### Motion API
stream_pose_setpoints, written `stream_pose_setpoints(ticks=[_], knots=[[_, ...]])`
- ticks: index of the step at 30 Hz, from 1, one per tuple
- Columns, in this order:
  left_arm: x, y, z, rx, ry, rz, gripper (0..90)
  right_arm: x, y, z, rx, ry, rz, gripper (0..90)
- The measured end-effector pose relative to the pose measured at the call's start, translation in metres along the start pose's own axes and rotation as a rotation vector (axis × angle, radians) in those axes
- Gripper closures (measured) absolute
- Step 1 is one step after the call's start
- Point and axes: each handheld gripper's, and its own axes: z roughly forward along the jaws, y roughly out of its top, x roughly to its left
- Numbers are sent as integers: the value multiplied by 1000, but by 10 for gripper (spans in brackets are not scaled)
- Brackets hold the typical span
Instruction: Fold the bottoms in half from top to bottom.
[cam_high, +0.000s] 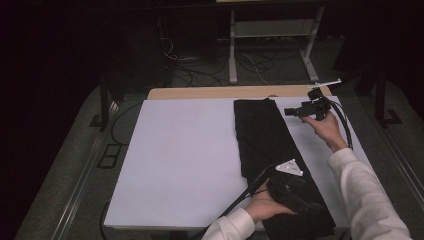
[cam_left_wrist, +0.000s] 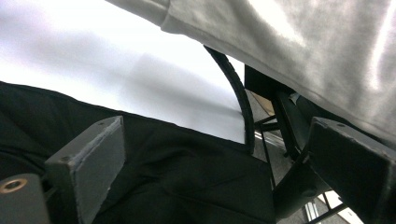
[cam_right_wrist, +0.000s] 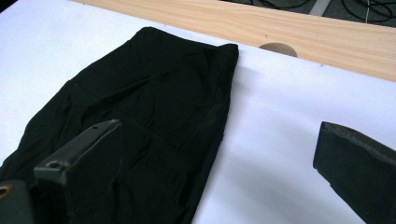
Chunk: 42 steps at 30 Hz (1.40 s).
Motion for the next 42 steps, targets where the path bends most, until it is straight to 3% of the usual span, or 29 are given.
stream_pose_setpoints(ticks=[9,25,30,38,42], knots=[[2,6,-16,5,22,12,16,1,-1,-5,-11,15,-4,15],[13,13,-56,1,116,37,0,12,1,-7,-20,22,-43,15],[17,16,-66,22,148,51,0,14,-2,-5,-13,26,-47,15],[26,24,-84,-17,175,42,0,15,-6,-3,-1,28,-51,15],[31,28,-93,-10,203,49,0,16,-8,-4,-6,33,-46,15]])
